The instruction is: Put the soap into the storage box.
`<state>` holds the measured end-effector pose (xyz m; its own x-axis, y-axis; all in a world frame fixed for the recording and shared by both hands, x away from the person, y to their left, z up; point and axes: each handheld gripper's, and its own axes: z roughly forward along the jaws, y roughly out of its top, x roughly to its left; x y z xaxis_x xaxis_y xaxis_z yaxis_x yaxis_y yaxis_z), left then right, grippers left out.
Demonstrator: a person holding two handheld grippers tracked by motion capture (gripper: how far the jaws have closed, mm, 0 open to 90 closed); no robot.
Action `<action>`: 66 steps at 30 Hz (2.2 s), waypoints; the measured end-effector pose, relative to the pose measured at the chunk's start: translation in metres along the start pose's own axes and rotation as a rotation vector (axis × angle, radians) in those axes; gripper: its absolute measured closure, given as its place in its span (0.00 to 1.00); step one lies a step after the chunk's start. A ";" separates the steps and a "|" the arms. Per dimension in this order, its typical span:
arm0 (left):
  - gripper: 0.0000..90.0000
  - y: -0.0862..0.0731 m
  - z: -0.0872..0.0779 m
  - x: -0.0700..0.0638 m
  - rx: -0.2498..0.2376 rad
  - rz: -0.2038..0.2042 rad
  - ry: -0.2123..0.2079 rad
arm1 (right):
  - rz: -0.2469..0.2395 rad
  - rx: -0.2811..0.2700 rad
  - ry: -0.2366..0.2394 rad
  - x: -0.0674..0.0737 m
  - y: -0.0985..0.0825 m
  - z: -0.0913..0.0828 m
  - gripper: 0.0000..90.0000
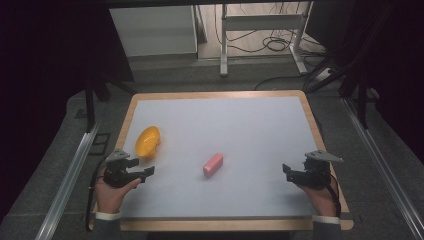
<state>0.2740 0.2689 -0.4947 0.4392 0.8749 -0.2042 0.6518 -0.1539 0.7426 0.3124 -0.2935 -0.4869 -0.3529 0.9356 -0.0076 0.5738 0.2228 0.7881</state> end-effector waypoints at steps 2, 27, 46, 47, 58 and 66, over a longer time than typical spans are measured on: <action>0.28 0.000 0.000 0.000 0.000 0.000 0.001 | -0.001 0.000 -0.002 0.000 0.000 0.000 0.08; 0.27 0.015 -0.009 -0.017 -0.003 0.013 0.008 | -0.009 0.005 -0.009 -0.003 -0.006 0.000 0.08; 0.25 0.043 -0.010 -0.036 0.009 0.073 -0.001 | -0.024 0.011 -0.024 -0.002 -0.008 0.001 0.08; 0.25 0.043 -0.010 -0.036 0.009 0.073 -0.001 | -0.024 0.011 -0.024 -0.002 -0.008 0.001 0.08; 0.25 0.057 -0.002 -0.054 0.041 0.122 -0.001 | -0.028 0.011 -0.023 -0.003 -0.008 0.000 0.08; 0.25 0.065 0.003 -0.065 0.057 0.152 -0.004 | -0.031 0.010 -0.027 -0.004 -0.009 0.000 0.07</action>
<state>0.2893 0.2009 -0.4353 0.5381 0.8375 -0.0946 0.6112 -0.3104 0.7281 0.3086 -0.2993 -0.4936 -0.3502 0.9354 -0.0483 0.5702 0.2538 0.7813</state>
